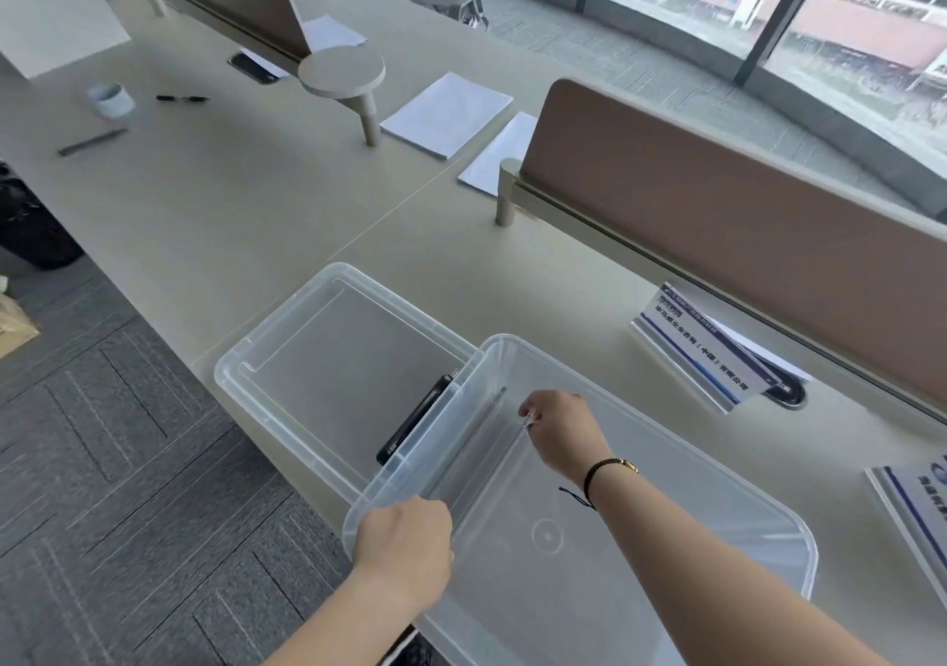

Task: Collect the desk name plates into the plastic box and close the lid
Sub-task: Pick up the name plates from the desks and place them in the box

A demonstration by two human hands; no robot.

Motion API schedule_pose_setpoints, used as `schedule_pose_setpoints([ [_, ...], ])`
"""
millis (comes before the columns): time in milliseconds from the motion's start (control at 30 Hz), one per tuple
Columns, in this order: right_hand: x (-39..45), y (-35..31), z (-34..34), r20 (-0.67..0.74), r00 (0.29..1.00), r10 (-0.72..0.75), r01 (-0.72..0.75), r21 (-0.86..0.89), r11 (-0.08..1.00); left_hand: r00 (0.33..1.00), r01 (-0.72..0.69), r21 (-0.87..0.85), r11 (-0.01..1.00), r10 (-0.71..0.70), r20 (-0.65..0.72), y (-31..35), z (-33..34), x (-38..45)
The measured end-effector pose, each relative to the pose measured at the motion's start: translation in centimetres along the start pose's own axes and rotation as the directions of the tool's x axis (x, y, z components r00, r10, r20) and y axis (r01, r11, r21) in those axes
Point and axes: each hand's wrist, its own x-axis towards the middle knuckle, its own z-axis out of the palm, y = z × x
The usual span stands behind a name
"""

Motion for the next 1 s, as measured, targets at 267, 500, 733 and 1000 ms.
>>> schedule_pose_setpoints([
  [267,-1.1,0.0,-0.2,0.035,0.999,0.002,-0.005,0.075,0.997,1.0,-0.009,-0.042,0.999,0.01,0.022,0.0,-0.2,0.0],
  [500,-5.4,-0.2,-3.7,0.25,0.964,-0.088,0.092,-0.005,0.996,0.994,-0.081,-0.017,0.997,0.082,0.074,0.4,-3.3,-0.5],
  [733,-8.6,1.4,-9.0,0.088,0.988,-0.131,0.115,0.163,0.98,0.974,-0.225,-0.144,0.964,0.217,-0.068,3.4,-8.9,-0.1],
  [1000,-10.1,6.4,-14.9,-0.235,0.972,0.016,0.045,0.251,0.967,0.885,-0.429,-0.199,0.881,0.366,-0.289,8.4,-15.7,3.8],
])
